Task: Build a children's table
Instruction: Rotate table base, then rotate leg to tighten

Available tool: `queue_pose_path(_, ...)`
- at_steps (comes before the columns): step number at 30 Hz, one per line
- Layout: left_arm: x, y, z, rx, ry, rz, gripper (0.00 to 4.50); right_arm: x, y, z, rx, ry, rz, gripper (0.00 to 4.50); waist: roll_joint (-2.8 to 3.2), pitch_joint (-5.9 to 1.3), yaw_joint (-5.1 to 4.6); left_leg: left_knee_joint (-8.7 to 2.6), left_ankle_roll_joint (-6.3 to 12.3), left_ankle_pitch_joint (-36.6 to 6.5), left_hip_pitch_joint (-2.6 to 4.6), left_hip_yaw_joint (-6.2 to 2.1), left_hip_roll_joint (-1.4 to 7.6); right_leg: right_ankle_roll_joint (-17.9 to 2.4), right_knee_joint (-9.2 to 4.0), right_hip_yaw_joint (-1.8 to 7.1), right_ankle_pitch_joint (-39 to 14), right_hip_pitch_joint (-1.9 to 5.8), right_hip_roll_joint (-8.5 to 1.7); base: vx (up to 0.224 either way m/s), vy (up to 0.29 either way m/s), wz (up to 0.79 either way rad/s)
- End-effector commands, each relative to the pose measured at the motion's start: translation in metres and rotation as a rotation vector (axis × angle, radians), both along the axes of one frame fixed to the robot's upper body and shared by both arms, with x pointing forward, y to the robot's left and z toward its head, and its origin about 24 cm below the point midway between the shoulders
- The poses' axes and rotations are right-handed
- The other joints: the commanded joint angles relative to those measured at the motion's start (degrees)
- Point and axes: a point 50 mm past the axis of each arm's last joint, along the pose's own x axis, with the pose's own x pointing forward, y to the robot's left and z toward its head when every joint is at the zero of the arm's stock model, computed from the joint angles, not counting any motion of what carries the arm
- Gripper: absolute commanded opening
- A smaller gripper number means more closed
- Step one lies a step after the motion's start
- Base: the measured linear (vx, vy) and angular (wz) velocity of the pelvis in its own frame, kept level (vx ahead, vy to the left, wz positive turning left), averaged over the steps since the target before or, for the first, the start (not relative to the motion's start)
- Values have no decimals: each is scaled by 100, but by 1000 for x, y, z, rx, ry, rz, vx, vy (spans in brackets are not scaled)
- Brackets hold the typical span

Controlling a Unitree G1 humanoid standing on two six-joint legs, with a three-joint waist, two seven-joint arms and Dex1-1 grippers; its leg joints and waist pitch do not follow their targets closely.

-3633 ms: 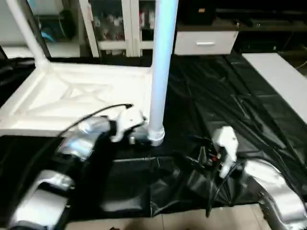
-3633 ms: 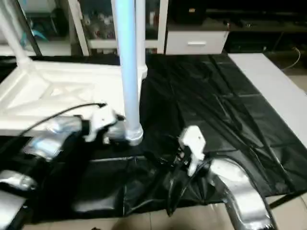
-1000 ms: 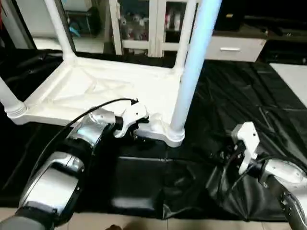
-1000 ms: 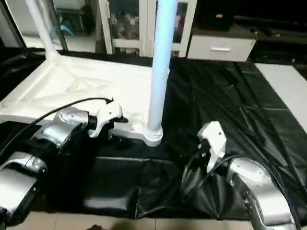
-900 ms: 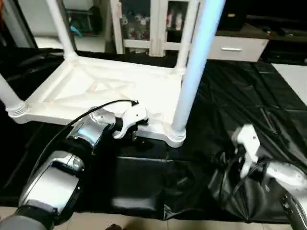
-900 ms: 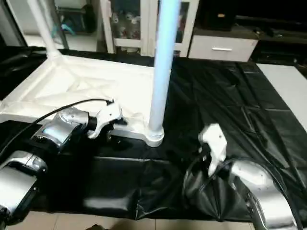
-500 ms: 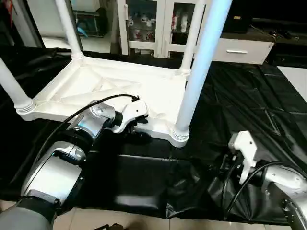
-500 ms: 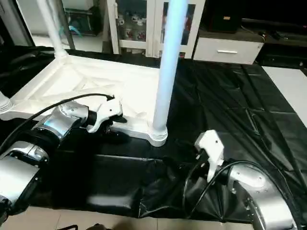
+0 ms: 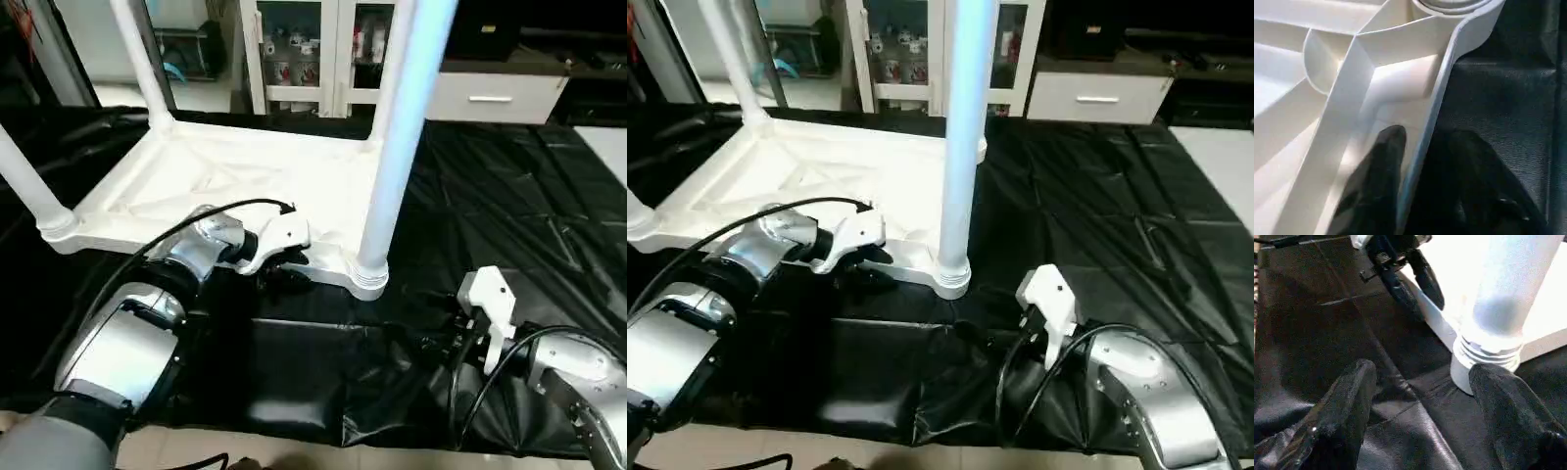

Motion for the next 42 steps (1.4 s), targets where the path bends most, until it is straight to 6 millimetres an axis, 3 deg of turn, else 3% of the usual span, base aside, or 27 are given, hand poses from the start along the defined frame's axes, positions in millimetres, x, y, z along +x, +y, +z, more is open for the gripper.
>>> queue_pose_path(1,3,0,6,46,-35,-20,130,-2,2,0,-7,-11,13,332,22,-404,15,-406,199,-1165,116,-34,85,-1686,-354,132,103,275,-249,0,0,0)
queue_pose_path(2,3,0,6,46,-35,-20,119,-2,2,0,-7,-11,13,332,2,-401,5,-412,208,-1181,116,-31,89,-1679,-370,130,104,273,-242,0,0,0)
queue_pose_path(3,3,3,4,94,-50,-30,119,-4,3,-2,-12,-11,12,332,41,-393,-5,-421,200,-1262,116,-35,93,-1668,-387,126,87,268,-236,0,0,0)
queue_pose_path(6,2,2,2,110,-50,-42,97,-6,3,-1,-5,-10,12,332,38,-413,-5,-405,276,-1161,100,-35,76,-1651,-370,120,123,282,-242,0,0,0)
queue_pose_path(10,-1,-1,-3,127,-30,-68,58,-5,4,-3,-2,-12,9,332,86,-418,-8,-415,255,-1242,111,-38,86,-1636,-386,121,-98,263,-246,0,0,0)
queue_pose_path(11,-3,0,-7,142,-13,-81,48,-5,5,-3,-4,-14,12,332,89,-418,-13,-418,255,-1246,110,-36,88,-1631,-392,121,-76,260,-242,0,0,0)
queue_pose_path(12,-6,3,-12,163,11,-97,37,-4,6,-1,-3,-21,15,332,46,-420,-27,-422,276,-1214,102,-36,87,-1625,-390,118,1,267,-237,0,0,0)
queue_pose_path(15,-8,6,-16,163,32,-94,25,-2,6,2,2,-29,13,332,64,-432,-23,-412,313,-1136,102,-34,85,-1628,-380,120,53,266,-247,0,0,0)
queue_pose_path(16,-8,6,-16,163,33,-94,21,-2,6,2,3,-30,12,332,27,-433,-19,-409,354,-1058,93,-29,83,-1637,-366,119,66,268,-251,0,0,0)
queue_pose_path(17,-12,10,-22,129,76,-61,18,-2,5,3,5,-33,9,332,-78,-425,-26,-408,419,-994,83,-14,82,-1622,-371,119,-2,268,-252,0,0,0)
queue_pose_path(18,-13,11,-23,123,83,-55,16,-2,5,3,5,-33,9,332,-22,-412,-18,-414,464,-980,82,-13,85,-1614,-387,118,-157,251,-264,0,0,0)
queue_pose_path(19,-15,13,-27,95,111,-20,12,-2,4,3,7,-33,3,332,-12,-412,-21,-416,459,-1019,92,-9,90,-1604,-395,120,-258,238,-264,0,0,0)
queue_pose_path(20,-17,15,-30,61,142,8,8,-1,3,3,7,-37,-9,332,-135,-405,-13,-422,509,-950,81,-11,97,-1603,-370,117,-398,246,-274,0,0,0)
queue_pose_path(22,-20,16,-33,29,167,27,4,-1,2,3,9,-43,-20,332,-91,-391,-37,-436,499,-1073,98,0,102,-1542,-423,125,-693,204,-264,0,0,0)
queue_pose_path(23,-27,20,-38,-50,206,73,3,3,2,8,40,-64,-51,332,-239,-403,-30,-451,491,-1039,100,4,123,-1514,-402,130,-753,218,-278,0,0,0)
queue_pose_path(25,-41,31,-46,-107,234,140,2,10,1,16,93,-83,-85,332,-181,-390,-61,-489,502,-1027,78,-18,140,-1492,-379,122,-700,205,-279,0,0,0)
queue_pose_path(26,-43,32,-47,-112,235,148,1,11,1,17,99,-85,-90,332,-203,-380,-111,-509,506,-1098,70,-16,151,-1488,-388,125,-729,204,-276,0,0,0)
queue_pose_path(27,-51,37,-48,-125,239,167,0,14,0,20,115,-91,-101,332,-226,-441,-119,-484,501,-1013,91,-26,158,-1478,-343,121,-660,216,-292,0,0,0)
queue_pose_path(28,-54,38,-48,-138,233,170,0,15,0,20,119,-93,-105,332,-309,-365,-169,-510,476,-1257,99,10,145,-1403,-427,126,-1004,145,-251,0,0,0)
queue_pose_path(29,-58,40,-46,-159,219,172,0,18,-2,21,123,-94,-113,332,-263,-376,-168,-526,408,-1345,117,0,154,-1370,-418,133,-1120,149,-259,0,0,0)
queue_pose_path(30,-61,40,-45,-165,202,162,0,19,-3,21,123,-95,-118,332,-285,-341,-205,-579,211,-1643,117,-3,146,-1195,-479,135,-1480,120,-228,0,0,0)
queue_pose_path(31,-63,39,-45,-168,188,153,0,20,-3,21,122,-96,-122,332,-282,-354,-197,-582,133,-1746,152,-11,160,-1173,-485,141,-1483,107,-238,0,0,0)
queue_pose_path(32,-67,36,-44,-180,161,118,0,21,-5,22,122,-94,-127,332,-356,-345,-223,-602,95,-1814,136,-17,170,-1142,-491,142,-1470,117,-236,0,0,0)
queue_pose_path(33,-70,30,-44,-198,128,78,0,22,-7,22,121,-91,-132,332,-352,-349,-221,-601,32,-1911,152,-11,153,-1095,-491,145,-1475,100,-223,0,0,0)
queue_pose_path(35,-76,21,-45,-204,87,16,0,22,-9,19,111,-81,-135,332,-467,-352,-202,-589,37,-1899,142,7,147,-998,-508,162,-1467,97,-229,0,0,0)
queue_pose_path(41,-90,8,-46,-160,86,-83,0,20,-16,12,50,-45,-125,332,-470,-359,-95,-565,85,-1446,161,36,159,-1045,-441,173,-808,103,-211,0,0,0)
queue_pose_path(42,-92,5,-45,-152,98,-89,0,21,-19,10,34,-44,-129,332,-449,-366,-59,-563,69,-1368,156,36,159,-1057,-420,176,-724,122,-221,0,0,0)
